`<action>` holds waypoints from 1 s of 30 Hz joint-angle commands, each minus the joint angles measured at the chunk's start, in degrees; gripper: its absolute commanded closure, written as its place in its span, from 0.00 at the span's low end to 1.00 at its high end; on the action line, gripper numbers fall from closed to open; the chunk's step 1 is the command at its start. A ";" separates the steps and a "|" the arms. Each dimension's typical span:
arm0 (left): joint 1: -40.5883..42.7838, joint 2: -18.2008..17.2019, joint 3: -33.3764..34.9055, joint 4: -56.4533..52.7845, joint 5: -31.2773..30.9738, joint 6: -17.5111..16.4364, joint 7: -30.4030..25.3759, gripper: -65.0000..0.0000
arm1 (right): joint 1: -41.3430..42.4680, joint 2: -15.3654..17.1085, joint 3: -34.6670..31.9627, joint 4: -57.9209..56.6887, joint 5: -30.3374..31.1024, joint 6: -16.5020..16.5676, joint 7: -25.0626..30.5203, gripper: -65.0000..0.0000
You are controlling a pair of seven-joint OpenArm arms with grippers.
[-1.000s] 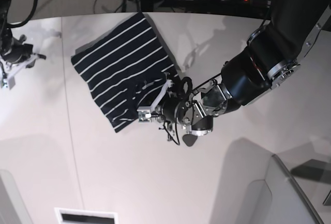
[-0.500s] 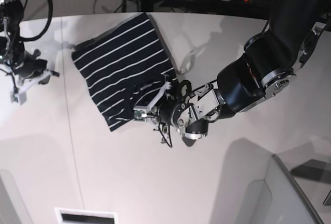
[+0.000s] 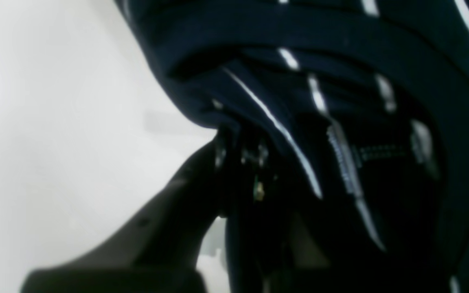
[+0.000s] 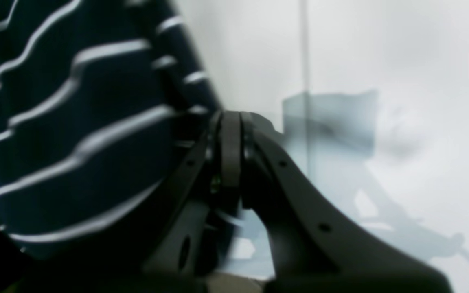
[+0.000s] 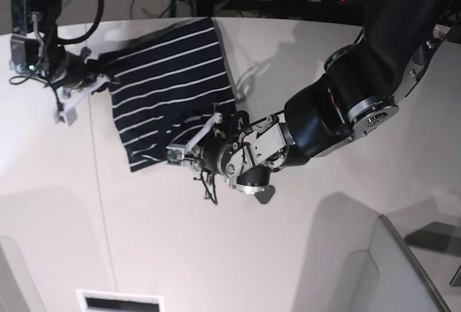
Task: Layout the t-shirt on the table in an organized manner, then fold the t-shirt properly
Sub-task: 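Tuck the shirt's loose edge under with the left gripper and smooth it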
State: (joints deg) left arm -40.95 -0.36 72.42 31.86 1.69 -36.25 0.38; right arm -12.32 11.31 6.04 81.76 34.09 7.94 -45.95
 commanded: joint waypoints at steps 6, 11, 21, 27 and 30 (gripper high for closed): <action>-1.64 0.32 -0.29 -0.60 -0.33 -0.01 -4.38 1.00 | -0.39 -0.89 0.24 5.76 0.95 0.27 -2.62 1.00; -2.44 1.90 -0.29 -3.77 -0.33 0.07 -4.56 1.00 | -0.30 -1.51 0.24 5.67 0.95 0.27 -3.50 1.00; -3.05 4.27 -0.29 -7.46 -0.33 0.07 -8.87 1.00 | -1.09 -2.74 0.24 5.41 0.95 0.19 -4.73 1.00; -3.58 5.59 -0.29 -8.16 -0.33 0.07 -8.95 1.00 | -1.44 -4.23 0.24 5.41 0.95 0.19 -5.87 1.00; -3.67 5.68 -0.29 -8.16 -0.33 0.07 -8.95 1.00 | -1.44 -4.41 0.24 5.32 0.95 0.19 -5.96 1.00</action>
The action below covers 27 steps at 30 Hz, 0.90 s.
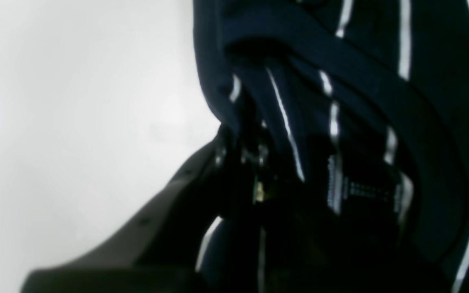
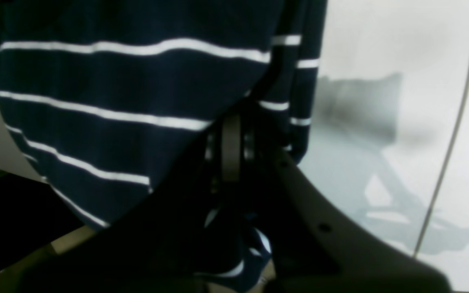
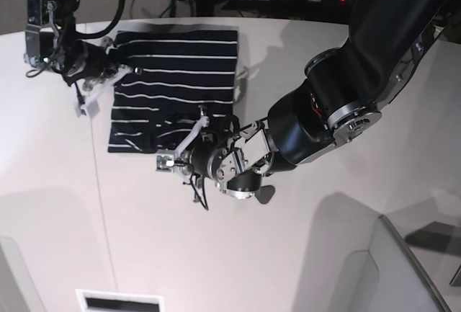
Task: Layout the t-shirt on the table in an organized manner, then fold the t-shirt properly
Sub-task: 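Tuck the shirt's loose edge under with the left gripper and smooth it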
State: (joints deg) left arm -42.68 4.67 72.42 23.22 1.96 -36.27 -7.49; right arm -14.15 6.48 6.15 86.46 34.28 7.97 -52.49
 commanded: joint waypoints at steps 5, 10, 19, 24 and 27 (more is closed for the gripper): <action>-1.94 0.48 -0.29 0.47 -0.59 0.10 -1.09 1.00 | 0.39 1.12 0.48 0.62 0.66 0.17 0.75 1.00; -1.94 0.30 -0.82 0.47 -0.86 0.10 -1.09 1.00 | 0.48 1.04 0.13 0.62 0.66 0.17 0.67 1.00; -3.61 0.48 -0.82 0.47 -0.77 0.10 -1.00 1.00 | 0.39 1.04 0.48 -0.17 0.66 0.17 0.49 1.00; -5.46 0.48 -0.91 0.47 -0.95 0.10 -1.00 0.57 | 0.39 1.04 0.40 -1.84 0.66 0.17 0.75 1.00; -5.63 0.48 -0.91 0.47 -0.95 0.10 -1.00 0.31 | 0.39 1.04 0.40 -1.84 0.66 0.17 0.75 1.00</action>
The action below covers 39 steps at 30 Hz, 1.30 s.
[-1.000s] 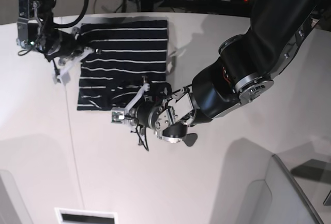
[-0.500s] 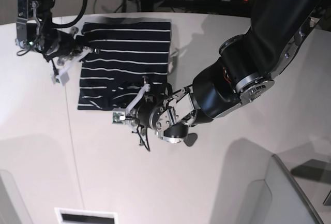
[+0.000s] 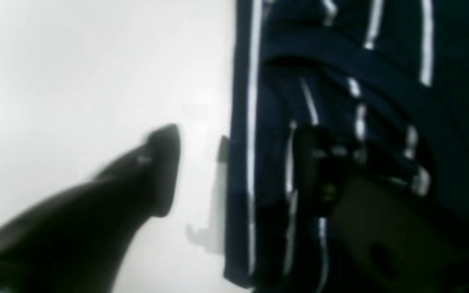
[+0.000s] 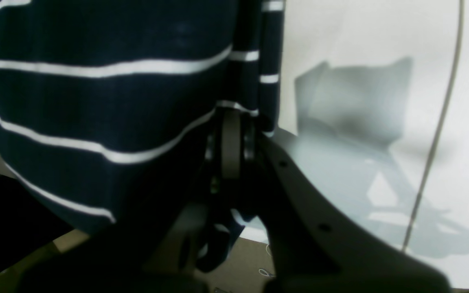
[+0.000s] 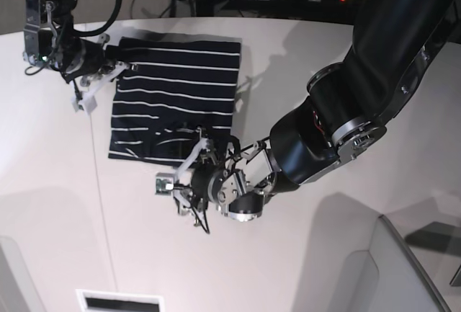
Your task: Layout the t-shirt on the table in an organized manner, then fold the t-shirt properly
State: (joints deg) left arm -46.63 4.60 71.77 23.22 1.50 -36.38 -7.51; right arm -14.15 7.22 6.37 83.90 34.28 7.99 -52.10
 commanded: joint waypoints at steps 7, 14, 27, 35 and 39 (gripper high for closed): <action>-1.76 0.54 -6.05 0.65 -0.75 0.21 -0.98 0.12 | 0.48 0.73 0.27 0.72 0.66 0.14 0.36 1.00; -0.36 -3.33 -27.68 15.15 -0.66 -0.06 7.90 0.12 | -1.01 1.61 6.16 2.21 0.66 0.14 3.17 1.00; 36.48 -22.67 -53.88 64.38 -0.13 0.12 21.53 1.00 | -17.98 8.38 10.38 26.39 0.66 0.49 11.79 1.00; 63.38 -31.11 -69.00 82.05 -0.49 -0.06 21.35 1.00 | -33.28 12.51 10.73 31.57 0.66 0.49 12.40 1.00; 73.75 -32.69 -71.46 82.49 -0.13 -0.06 21.35 1.00 | -40.75 12.34 10.82 31.66 0.66 0.49 12.49 1.00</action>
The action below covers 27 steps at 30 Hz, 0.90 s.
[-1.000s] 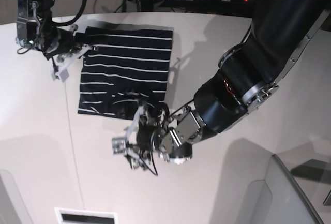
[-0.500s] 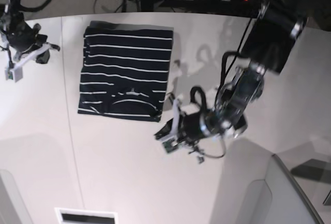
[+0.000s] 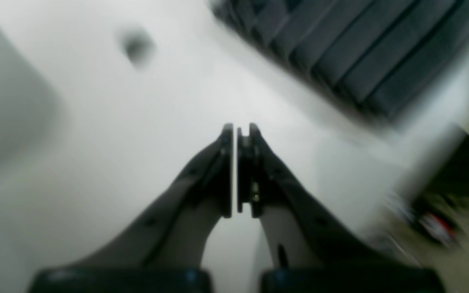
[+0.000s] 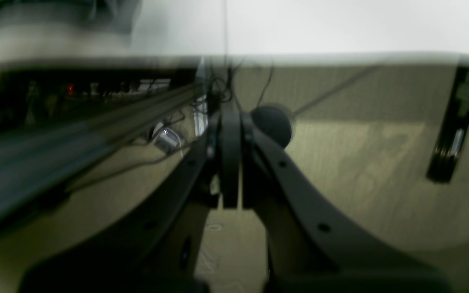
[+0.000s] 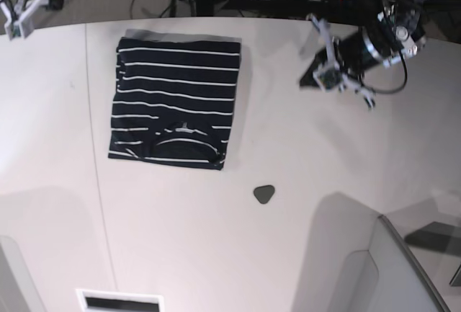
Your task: Layout the t-shirt on the table in an organized manner, then fold the t-shirt properly
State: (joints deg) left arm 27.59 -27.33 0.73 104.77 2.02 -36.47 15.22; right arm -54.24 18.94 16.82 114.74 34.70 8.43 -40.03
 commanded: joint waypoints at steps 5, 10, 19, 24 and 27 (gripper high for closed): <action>8.93 -2.07 -0.16 0.77 -0.57 0.29 -1.38 1.00 | -7.87 0.27 -0.16 0.47 0.25 0.06 -0.10 1.00; 15.53 -1.63 2.65 -5.39 -0.57 0.29 -1.47 1.00 | -9.89 1.32 -8.16 -7.27 0.16 0.06 0.07 1.00; 9.81 0.21 16.37 -43.10 -0.57 7.41 -22.65 1.00 | 11.03 -4.21 -31.46 -43.92 -24.72 -0.21 2.89 1.00; 3.04 6.54 22.87 -62.44 -0.92 17.35 -28.28 1.00 | 22.46 -8.52 -33.04 -70.03 -34.83 -0.21 15.90 1.00; -3.73 13.22 24.02 -78.44 -0.75 20.25 -30.21 1.00 | 30.55 -8.61 -33.04 -88.50 -37.73 -0.21 27.77 1.00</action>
State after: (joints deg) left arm 22.79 -13.69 24.60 25.39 1.26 -15.81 -14.39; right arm -22.46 9.93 -16.34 25.52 -3.22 8.03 -10.59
